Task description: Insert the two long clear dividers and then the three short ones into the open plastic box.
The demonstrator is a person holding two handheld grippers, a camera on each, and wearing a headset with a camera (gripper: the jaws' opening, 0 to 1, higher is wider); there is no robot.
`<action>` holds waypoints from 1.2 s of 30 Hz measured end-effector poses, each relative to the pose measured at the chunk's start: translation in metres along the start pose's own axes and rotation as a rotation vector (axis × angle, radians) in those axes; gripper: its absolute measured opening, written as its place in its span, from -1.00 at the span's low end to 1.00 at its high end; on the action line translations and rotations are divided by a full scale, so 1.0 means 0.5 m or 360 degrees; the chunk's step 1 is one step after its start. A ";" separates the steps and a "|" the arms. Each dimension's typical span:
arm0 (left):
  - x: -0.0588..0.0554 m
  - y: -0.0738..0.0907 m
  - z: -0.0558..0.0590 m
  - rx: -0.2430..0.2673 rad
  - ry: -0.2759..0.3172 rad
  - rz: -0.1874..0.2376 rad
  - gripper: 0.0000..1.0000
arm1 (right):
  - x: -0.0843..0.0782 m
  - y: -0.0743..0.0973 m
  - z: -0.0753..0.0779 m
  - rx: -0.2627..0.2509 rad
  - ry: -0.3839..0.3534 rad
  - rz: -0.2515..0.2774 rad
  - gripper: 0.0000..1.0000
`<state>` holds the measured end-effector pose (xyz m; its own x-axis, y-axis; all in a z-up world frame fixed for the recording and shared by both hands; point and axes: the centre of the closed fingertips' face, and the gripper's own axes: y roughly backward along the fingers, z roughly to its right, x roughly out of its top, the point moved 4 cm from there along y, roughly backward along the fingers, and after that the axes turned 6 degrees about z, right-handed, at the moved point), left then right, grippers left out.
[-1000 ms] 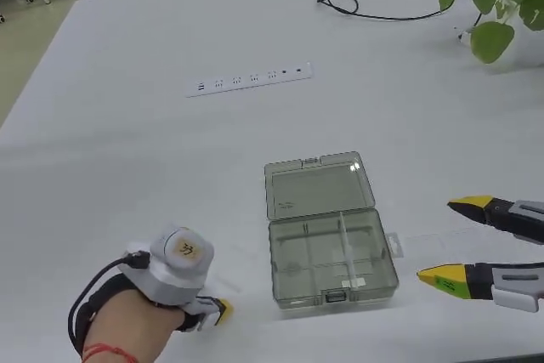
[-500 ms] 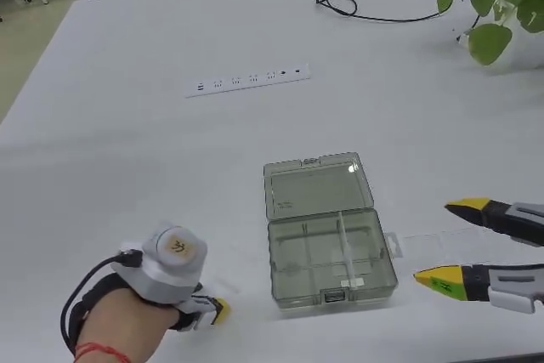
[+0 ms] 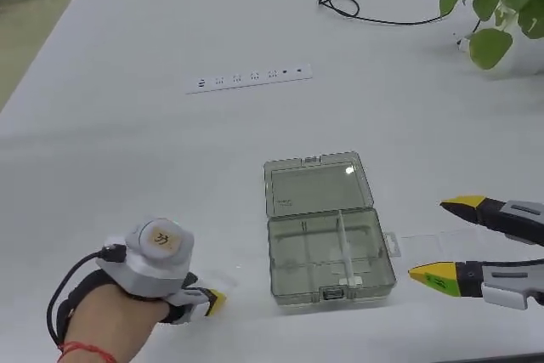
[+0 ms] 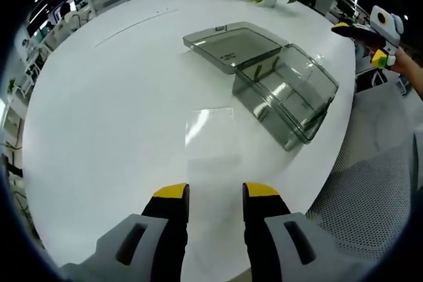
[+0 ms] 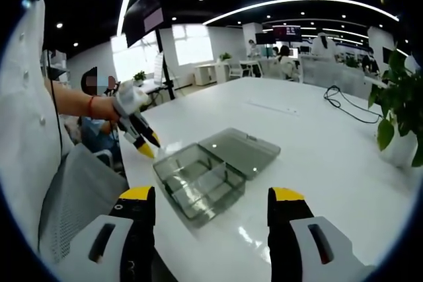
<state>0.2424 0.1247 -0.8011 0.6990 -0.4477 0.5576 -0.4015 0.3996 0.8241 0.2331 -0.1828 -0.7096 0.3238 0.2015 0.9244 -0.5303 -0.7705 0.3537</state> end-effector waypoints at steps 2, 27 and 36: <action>0.006 0.007 0.000 -0.0005 0.0020 0.0032 -0.39 | 0.004 -0.002 -0.003 0.0002 -0.0001 0.0001 0.40; 0.135 0.084 0.057 -0.0268 0.0324 0.0619 -0.39 | 0.117 -0.054 -0.050 -0.0011 -0.0163 0.0106 0.14; 0.179 0.097 0.100 -0.0414 0.0384 0.0766 -0.39 | 0.159 -0.111 -0.097 0.0006 -0.0302 0.0137 -0.17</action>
<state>0.2560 0.0642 -0.7064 0.6012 0.0147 0.7990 -0.5699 0.7088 0.4158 0.2503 -0.0947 -0.6488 0.4194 0.0173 0.9077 -0.5597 -0.7823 0.2735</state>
